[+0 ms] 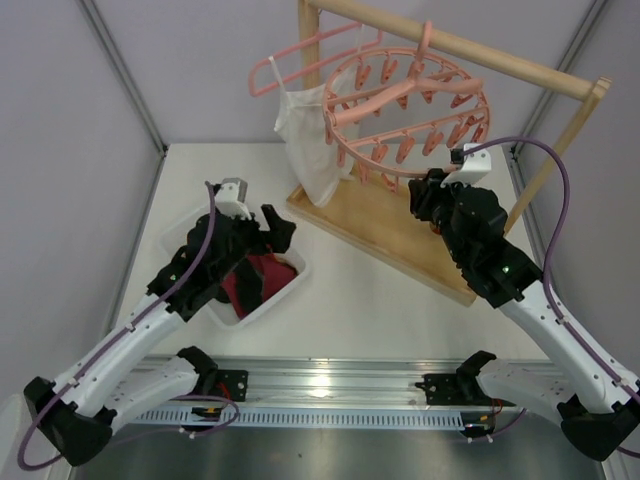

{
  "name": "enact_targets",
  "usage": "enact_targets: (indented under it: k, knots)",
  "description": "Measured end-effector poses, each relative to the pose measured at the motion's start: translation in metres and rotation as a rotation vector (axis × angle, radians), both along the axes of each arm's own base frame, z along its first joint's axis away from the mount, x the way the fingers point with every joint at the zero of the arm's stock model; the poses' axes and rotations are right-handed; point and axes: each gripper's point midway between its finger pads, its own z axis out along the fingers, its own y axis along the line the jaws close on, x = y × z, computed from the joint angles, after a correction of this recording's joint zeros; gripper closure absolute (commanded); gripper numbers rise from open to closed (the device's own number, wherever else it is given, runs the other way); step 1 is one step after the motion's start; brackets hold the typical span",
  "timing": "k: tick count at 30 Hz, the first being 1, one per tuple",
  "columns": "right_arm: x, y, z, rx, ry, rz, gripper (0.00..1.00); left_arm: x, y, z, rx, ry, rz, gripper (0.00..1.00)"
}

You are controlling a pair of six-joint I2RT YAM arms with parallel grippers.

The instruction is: Clip the socks to the hanger

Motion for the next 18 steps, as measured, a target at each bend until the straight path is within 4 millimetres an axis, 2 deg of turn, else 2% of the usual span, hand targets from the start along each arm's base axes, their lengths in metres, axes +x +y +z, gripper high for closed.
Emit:
enact_targets:
  k: [4,10,14,18]
  knots:
    - [-0.002,0.000,0.001,0.009,-0.008,0.009,1.00,0.023,0.064,-0.061,0.052,0.205,0.232,0.03]
    - [-0.002,0.003,-0.002,0.012,-0.007,0.019,1.00,0.052,0.125,-0.139,0.051,0.513,0.474,0.07]
    - [-0.002,0.005,-0.002,0.015,-0.011,0.028,1.00,0.072,0.147,-0.183,0.077,0.729,0.566,0.15]
    - [-0.002,0.007,-0.002,0.018,-0.014,0.040,1.00,0.102,0.147,-0.197,0.099,0.825,0.592,0.21]
